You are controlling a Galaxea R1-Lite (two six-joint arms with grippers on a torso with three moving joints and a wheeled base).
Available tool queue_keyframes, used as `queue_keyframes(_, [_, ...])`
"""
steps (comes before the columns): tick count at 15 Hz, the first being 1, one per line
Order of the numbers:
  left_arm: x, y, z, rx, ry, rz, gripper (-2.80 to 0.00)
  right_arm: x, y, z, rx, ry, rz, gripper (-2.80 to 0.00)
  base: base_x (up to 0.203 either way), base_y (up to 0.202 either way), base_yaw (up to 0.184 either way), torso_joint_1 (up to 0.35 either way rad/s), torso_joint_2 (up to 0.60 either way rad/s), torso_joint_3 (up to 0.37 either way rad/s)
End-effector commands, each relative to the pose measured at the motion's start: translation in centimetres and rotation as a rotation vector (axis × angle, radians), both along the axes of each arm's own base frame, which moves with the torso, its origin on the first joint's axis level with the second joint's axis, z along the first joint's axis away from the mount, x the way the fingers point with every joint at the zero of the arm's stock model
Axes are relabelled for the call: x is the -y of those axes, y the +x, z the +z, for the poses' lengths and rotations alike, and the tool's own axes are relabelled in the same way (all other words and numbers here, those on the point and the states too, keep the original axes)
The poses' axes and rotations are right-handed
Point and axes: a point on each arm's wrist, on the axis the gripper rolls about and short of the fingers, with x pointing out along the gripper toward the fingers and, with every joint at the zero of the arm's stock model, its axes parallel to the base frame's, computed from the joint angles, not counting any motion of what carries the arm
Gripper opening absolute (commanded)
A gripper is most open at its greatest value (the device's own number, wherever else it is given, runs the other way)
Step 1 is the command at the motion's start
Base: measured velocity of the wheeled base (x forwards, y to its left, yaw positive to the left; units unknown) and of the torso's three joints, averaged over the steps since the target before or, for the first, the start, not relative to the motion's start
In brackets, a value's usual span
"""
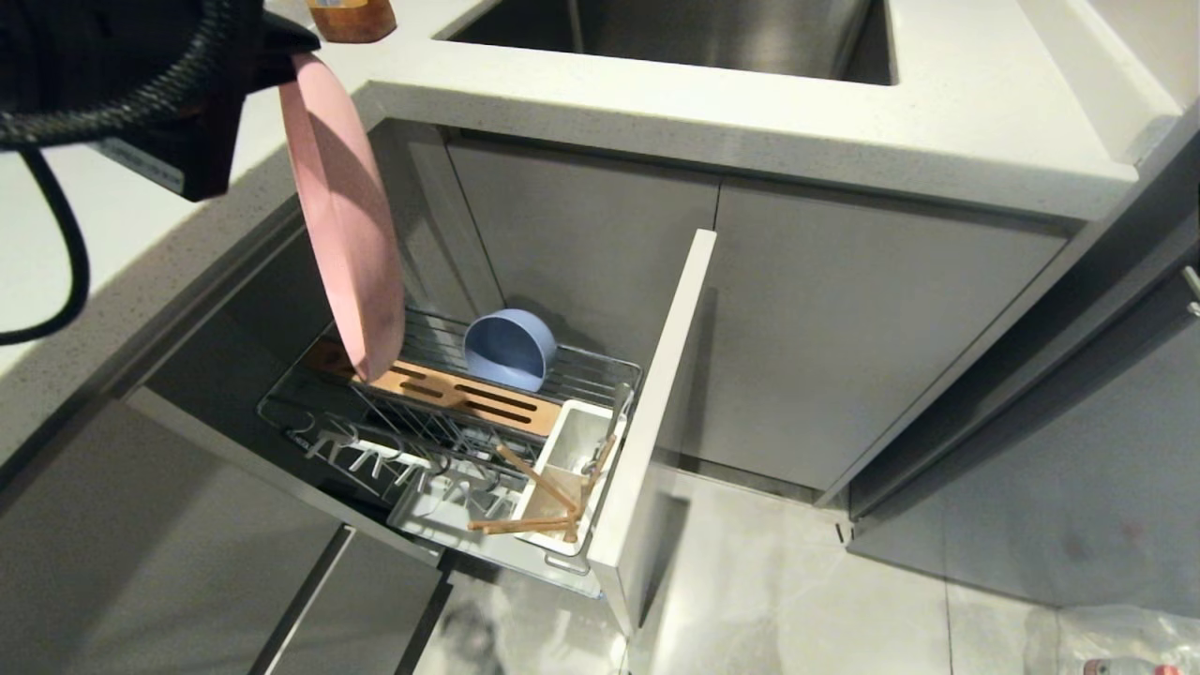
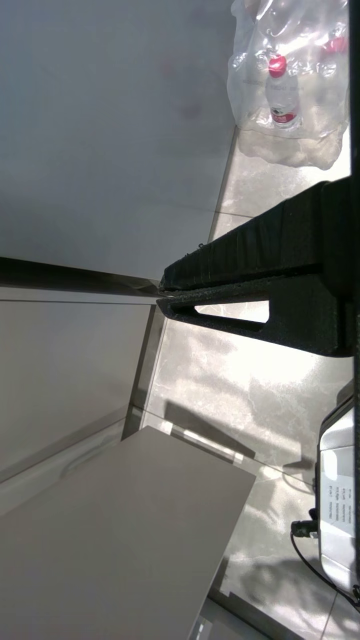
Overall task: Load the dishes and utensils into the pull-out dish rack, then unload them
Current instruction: Pick up the plate and place it in the cupboard
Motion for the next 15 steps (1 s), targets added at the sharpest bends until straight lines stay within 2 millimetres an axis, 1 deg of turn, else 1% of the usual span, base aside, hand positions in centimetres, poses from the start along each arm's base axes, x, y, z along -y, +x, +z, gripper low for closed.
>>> queue_keyframes(1, [1.5, 0.8, -2.2, -0.049, 0.034, 0.028, -2.8, 0.0, 0.0, 0.0, -0.002, 0.0, 0.0, -2.8, 0.0, 0.0, 0.0, 0.0, 0.0, 0.0])
queue_keyframes(2, [1.9, 1.2, -3.2, -0.067, 0.037, 0.053, -2.8, 0.0, 0.0, 0.0, -0.002, 0.0, 0.0, -2.8, 0.0, 0.0, 0.0, 0.0, 0.0, 0.0])
queue_keyframes(5, [2.5, 1.9, -5.4, -0.112, 0.016, 0.078, -2.8, 0.0, 0.0, 0.0, -0.002, 0.0, 0.0, -2.8, 0.0, 0.0, 0.0, 0.0, 0.0, 0.0])
queue_keyframes(6, [2.7, 2.2, -6.1, -0.127, 0.023, 0.092, -2.8, 0.0, 0.0, 0.0, -0.002, 0.0, 0.0, -2.8, 0.0, 0.0, 0.0, 0.0, 0.0, 0.0])
queue_keyframes(9, [2.6, 3.8, -8.2, -0.167, -0.046, 0.159, -2.8, 0.0, 0.0, 0.0, -0.002, 0.0, 0.0, -2.8, 0.0, 0.0, 0.0, 0.0, 0.0, 0.0])
queue_keyframes(12, [2.5, 5.3, -9.1, -0.183, -0.097, 0.202, -2.8, 0.0, 0.0, 0.0, -0.002, 0.0, 0.0, -2.8, 0.0, 0.0, 0.0, 0.0, 0.0, 0.0])
queue_keyframes(14, [2.4, 6.3, -9.0, -0.149, -0.177, 0.204, -2.8, 0.0, 0.0, 0.0, -0.002, 0.0, 0.0, -2.8, 0.0, 0.0, 0.0, 0.0, 0.0, 0.0])
queue_keyframes(15, [2.5, 6.8, -9.1, -0.143, -0.186, 0.21, -2.8, 0.0, 0.0, 0.0, -0.002, 0.0, 0.0, -2.8, 0.0, 0.0, 0.0, 0.0, 0.0, 0.0])
